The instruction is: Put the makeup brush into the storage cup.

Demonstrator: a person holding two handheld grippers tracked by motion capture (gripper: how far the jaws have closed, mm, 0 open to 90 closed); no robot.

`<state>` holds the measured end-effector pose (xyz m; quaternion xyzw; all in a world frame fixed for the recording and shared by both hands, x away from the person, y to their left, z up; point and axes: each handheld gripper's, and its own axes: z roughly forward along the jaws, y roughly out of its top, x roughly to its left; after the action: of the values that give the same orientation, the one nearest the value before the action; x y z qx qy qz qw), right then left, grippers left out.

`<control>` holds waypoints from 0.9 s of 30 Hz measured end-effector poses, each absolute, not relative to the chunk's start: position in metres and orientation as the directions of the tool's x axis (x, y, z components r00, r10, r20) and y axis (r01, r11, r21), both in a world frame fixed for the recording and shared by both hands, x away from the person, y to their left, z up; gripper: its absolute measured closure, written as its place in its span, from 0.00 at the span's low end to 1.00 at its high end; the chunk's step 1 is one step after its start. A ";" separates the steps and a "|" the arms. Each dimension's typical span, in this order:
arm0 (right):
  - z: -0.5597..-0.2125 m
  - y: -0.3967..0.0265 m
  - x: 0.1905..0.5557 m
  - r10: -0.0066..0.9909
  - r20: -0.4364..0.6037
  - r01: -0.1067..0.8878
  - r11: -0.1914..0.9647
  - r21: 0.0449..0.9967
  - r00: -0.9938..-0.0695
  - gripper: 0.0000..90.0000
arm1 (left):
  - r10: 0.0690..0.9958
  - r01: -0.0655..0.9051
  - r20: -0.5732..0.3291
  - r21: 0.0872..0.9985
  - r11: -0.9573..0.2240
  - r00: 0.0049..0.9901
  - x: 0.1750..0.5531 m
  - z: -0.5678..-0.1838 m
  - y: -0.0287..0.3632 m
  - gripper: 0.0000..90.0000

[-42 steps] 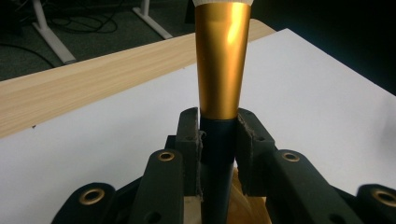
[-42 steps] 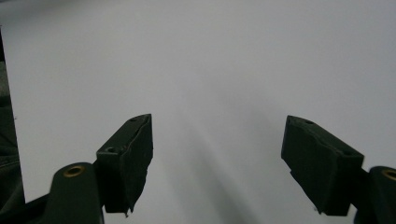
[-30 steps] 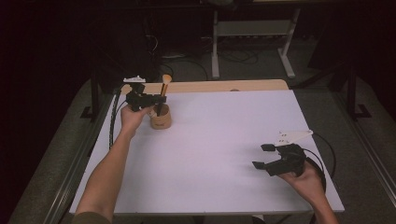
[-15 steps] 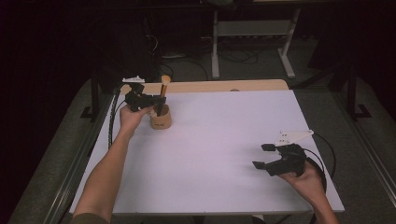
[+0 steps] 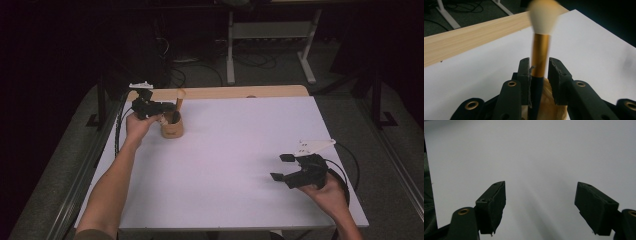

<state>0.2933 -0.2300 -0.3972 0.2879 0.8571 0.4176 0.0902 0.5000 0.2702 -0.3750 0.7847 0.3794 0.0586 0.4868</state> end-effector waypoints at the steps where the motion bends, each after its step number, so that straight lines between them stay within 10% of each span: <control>1: -0.397 -0.230 0.293 0.569 0.085 0.418 0.486 0.768 -0.818 0.27 | 0.655 0.538 -0.280 0.811 -0.231 0.702 0.500 -0.374 0.270 0.79; 27: -0.400 -0.233 0.297 0.600 0.093 0.444 0.469 0.764 -0.794 0.26 | 0.658 0.500 -0.205 0.814 -0.296 0.724 0.474 -0.342 0.274 0.61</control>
<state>0.2969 -0.2332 -0.3998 0.3065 0.8518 0.4143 0.0944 0.4739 0.2739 -0.3423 0.8005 0.3618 0.0843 0.4704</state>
